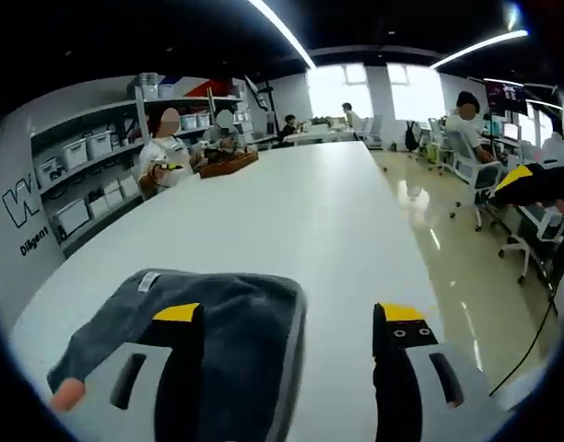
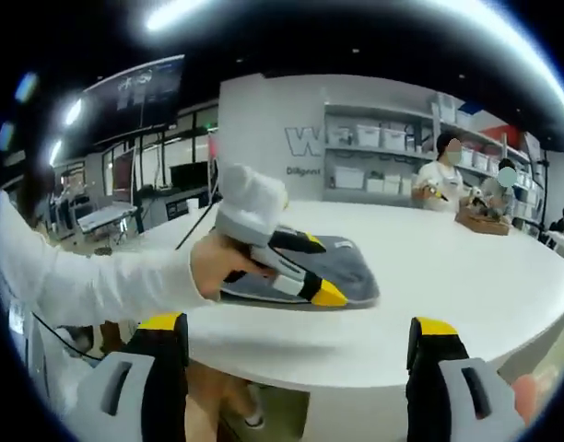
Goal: Open the folded towel by lifting each exposed corner and separating the folded layers until the towel lies flat within the target outline without major curled edges
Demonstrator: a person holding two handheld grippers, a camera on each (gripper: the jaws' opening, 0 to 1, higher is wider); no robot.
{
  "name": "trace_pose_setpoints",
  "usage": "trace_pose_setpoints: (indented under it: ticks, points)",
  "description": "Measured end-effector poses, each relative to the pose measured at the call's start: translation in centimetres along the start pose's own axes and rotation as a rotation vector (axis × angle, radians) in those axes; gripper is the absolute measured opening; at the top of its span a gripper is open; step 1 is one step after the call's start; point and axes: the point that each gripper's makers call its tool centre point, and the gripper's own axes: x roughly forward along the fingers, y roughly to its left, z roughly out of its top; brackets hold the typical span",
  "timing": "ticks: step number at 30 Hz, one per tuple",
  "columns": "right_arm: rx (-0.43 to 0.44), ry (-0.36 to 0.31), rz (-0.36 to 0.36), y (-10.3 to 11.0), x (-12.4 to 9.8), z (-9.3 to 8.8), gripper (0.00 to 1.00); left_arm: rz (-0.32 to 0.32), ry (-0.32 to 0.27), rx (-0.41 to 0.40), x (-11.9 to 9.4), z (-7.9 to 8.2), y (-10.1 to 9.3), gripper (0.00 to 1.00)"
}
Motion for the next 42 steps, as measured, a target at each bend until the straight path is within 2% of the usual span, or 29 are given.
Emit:
trace_pose_setpoints:
  ticks: [7,14,18,24,27,36,38,42]
  points:
    - [0.023,-0.01,-0.032,-1.6,-0.6,0.1,0.99,0.025,0.036,0.026,3.8,-0.6,-0.5,0.63]
    - [0.033,-0.008,-0.034,-2.0,-0.4,0.1,0.99,0.061,0.076,0.097,6.1,-1.0,-0.4,0.53]
    - [0.034,-0.011,-0.027,-1.8,-0.3,0.1,0.99,0.075,0.091,0.114,7.1,-1.1,-0.2,0.43]
    - [0.042,-0.012,-0.031,-1.8,-0.2,0.0,0.99,0.082,0.113,0.2,7.3,-2.0,-0.8,0.33]
    - [0.039,-0.008,-0.035,-1.8,0.0,0.0,0.99,0.093,0.114,0.242,7.7,-2.1,-0.6,0.31]
    - [0.022,0.018,-0.02,-1.4,0.5,-0.4,0.99,0.078,0.112,0.225,8.0,-2.0,-0.5,0.14]
    - [0.016,0.025,-0.018,-1.4,0.5,-0.5,0.99,0.074,0.111,0.22,7.8,-2.2,-0.4,0.12]
    - [0.014,0.028,-0.009,-1.3,0.5,-0.6,0.99,0.068,0.096,0.208,7.4,-2.0,-0.3,0.03]
